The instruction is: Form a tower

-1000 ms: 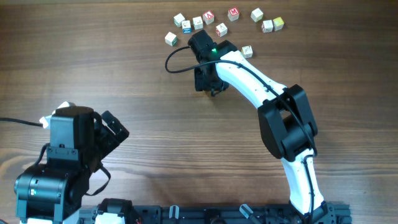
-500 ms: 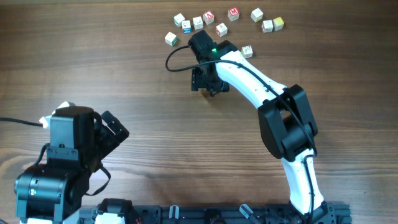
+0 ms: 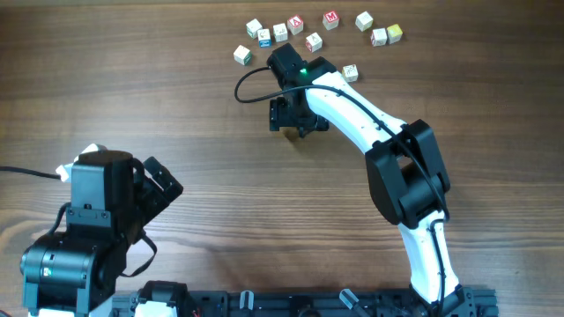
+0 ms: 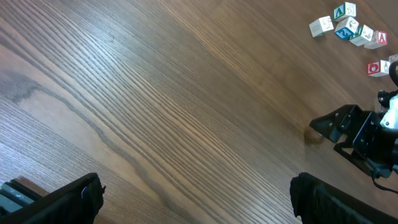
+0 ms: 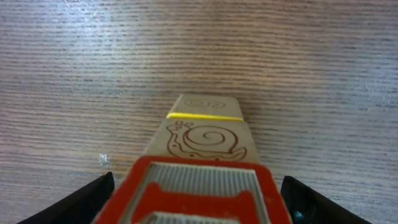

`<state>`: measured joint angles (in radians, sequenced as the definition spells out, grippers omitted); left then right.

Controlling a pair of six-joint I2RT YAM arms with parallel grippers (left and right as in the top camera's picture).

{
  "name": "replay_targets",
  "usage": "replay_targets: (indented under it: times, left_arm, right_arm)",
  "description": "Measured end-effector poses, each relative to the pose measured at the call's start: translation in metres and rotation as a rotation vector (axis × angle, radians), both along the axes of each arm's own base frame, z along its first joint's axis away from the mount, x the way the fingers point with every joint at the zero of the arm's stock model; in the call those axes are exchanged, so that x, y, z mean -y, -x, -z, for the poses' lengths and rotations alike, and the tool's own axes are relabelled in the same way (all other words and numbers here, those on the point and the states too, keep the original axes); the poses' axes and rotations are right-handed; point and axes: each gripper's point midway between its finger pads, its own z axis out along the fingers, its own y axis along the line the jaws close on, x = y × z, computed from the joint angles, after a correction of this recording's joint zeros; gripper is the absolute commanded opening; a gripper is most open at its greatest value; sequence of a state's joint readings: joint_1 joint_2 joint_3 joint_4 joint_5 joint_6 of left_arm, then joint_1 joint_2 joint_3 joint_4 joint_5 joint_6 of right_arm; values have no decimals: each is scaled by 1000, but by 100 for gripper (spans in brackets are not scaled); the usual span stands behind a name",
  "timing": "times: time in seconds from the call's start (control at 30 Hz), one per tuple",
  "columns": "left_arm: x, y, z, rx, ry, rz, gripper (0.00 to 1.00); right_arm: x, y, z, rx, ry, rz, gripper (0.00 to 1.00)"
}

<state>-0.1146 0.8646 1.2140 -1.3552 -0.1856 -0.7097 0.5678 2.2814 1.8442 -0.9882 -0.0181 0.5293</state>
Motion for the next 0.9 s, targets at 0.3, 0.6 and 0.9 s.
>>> replay_targets:
  times: [0.3, 0.6, 0.9]
  left_arm:
    - [0, 0, 0, 0, 0, 0, 100]
    - [0, 0, 0, 0, 0, 0, 100]
    - [0, 0, 0, 0, 0, 0, 100]
  right_arm:
    - [-1, -2, -7, 18, -5, -32, 87]
    - [-7, -5, -23, 51, -44, -40, 83]
    - [-18, -1, -25, 27, -103, -44, 82]
